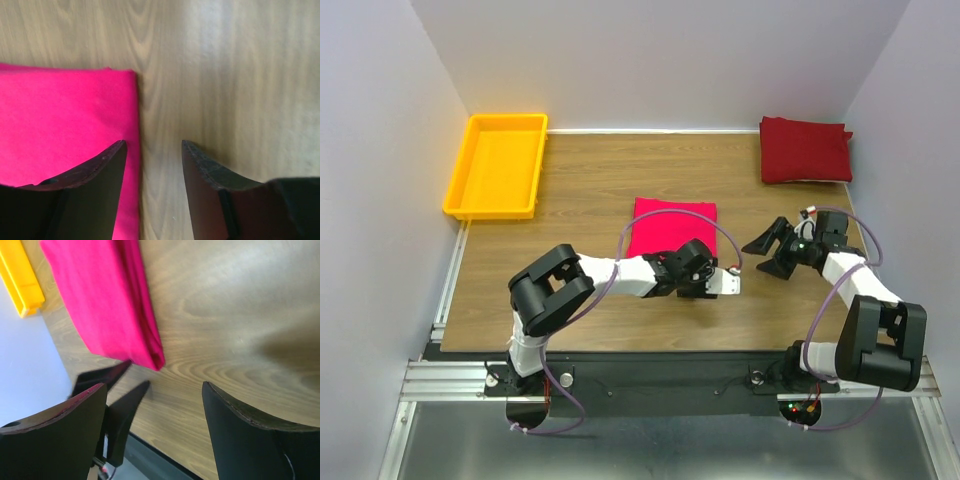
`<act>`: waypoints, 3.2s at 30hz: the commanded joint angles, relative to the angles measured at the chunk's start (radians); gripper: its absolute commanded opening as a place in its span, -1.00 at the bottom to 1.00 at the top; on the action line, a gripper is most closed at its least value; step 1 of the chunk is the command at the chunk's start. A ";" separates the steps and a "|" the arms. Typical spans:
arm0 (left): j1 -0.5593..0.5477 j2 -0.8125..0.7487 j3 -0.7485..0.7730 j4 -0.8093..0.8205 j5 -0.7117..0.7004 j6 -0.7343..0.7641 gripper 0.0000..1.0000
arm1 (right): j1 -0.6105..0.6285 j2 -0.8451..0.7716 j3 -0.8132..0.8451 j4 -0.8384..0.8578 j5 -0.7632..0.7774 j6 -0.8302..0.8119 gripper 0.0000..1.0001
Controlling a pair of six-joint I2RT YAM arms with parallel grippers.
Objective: Fold and stack the t-shirts
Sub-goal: Neatly place the folded tshirt to the corner
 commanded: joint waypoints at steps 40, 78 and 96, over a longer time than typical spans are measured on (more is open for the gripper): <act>0.181 -0.031 0.234 0.011 0.435 -0.235 -1.00 | 0.333 0.309 -0.055 0.689 0.178 0.429 0.47; 0.320 -0.151 0.202 -0.071 0.519 -0.350 -0.08 | 0.383 0.546 0.353 0.675 0.457 -0.036 -0.99; 0.452 -0.445 -0.011 -0.202 0.452 -0.385 0.15 | 0.229 0.795 1.070 0.306 0.445 -0.728 -0.99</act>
